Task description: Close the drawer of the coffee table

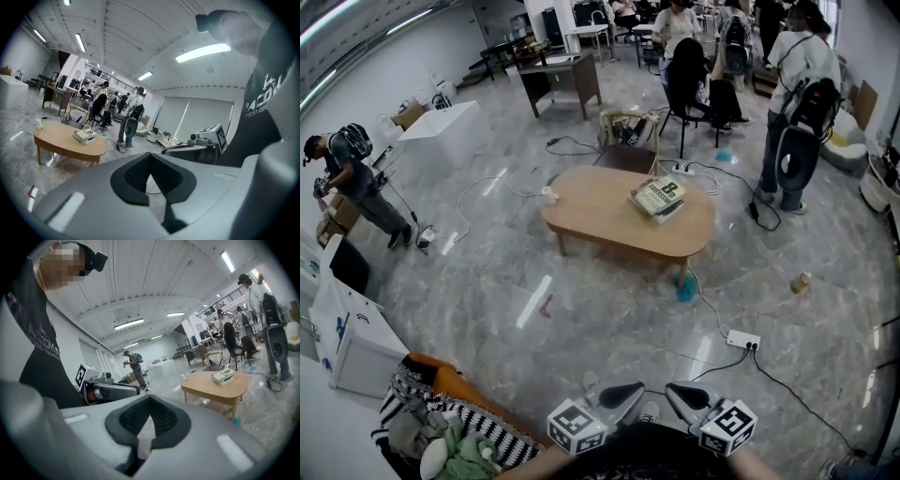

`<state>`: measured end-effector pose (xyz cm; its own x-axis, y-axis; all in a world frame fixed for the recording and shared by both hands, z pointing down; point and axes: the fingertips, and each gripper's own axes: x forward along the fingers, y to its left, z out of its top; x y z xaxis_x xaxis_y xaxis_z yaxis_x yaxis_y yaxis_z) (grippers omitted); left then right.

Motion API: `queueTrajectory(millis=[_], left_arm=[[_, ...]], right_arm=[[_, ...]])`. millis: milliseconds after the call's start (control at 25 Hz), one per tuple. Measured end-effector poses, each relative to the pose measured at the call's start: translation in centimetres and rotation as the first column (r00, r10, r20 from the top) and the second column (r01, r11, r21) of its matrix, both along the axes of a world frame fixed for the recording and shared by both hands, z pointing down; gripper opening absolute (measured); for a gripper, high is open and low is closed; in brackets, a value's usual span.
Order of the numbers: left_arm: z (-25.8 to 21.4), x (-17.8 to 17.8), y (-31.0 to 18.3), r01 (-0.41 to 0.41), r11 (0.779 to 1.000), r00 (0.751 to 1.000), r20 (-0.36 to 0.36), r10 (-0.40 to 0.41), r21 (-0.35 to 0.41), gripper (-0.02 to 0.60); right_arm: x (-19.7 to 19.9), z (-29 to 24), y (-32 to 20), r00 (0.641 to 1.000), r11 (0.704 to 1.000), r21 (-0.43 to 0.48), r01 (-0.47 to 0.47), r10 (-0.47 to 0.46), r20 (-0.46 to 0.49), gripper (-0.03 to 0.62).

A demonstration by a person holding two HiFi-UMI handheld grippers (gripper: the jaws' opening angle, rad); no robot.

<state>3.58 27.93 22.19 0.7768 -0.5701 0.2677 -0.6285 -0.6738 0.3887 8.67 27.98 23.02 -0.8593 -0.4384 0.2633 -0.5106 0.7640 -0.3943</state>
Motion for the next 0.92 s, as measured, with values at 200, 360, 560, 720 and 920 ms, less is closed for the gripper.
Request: queueTrajectory(millis=[200, 360, 560, 720, 920], left_arm=[[0.1, -0.5, 0.6, 0.006, 1.000, 1.000, 0.001, -0.006, 0.001, 0.005], [0.2, -0.6, 0.7, 0.011, 1.000, 1.000, -0.001, -0.011, 0.001, 0.005], [0.0, -0.9, 0.9, 0.023, 1.000, 1.000, 0.002, -0.023, 0.004, 0.005], [0.1, -0.9, 0.7, 0.028, 1.000, 1.000, 0.001, -0.028, 0.000, 0.005], [0.2, -0.7, 0.5, 0.032, 0.999, 1.000, 0.000, -0.032, -0.010, 0.005]], right_arm=[[-0.5, -0.2, 0.3, 1.000, 1.000, 0.001, -0.006, 0.006, 0.021, 0.002], [-0.7, -0.1, 0.5, 1.000, 1.000, 0.001, 0.006, -0.006, 0.027, 0.002], [-1.1, -0.4, 0.7, 0.999, 1.000, 0.000, 0.024, -0.024, 0.022, 0.002], [-1.1, -0.3, 0.5, 0.999, 0.999, 0.007, 0.036, -0.036, 0.009, 0.002], [-1.0, -0.2, 0.5, 0.999, 0.999, 0.001, 0.040, -0.040, 0.012, 0.002]])
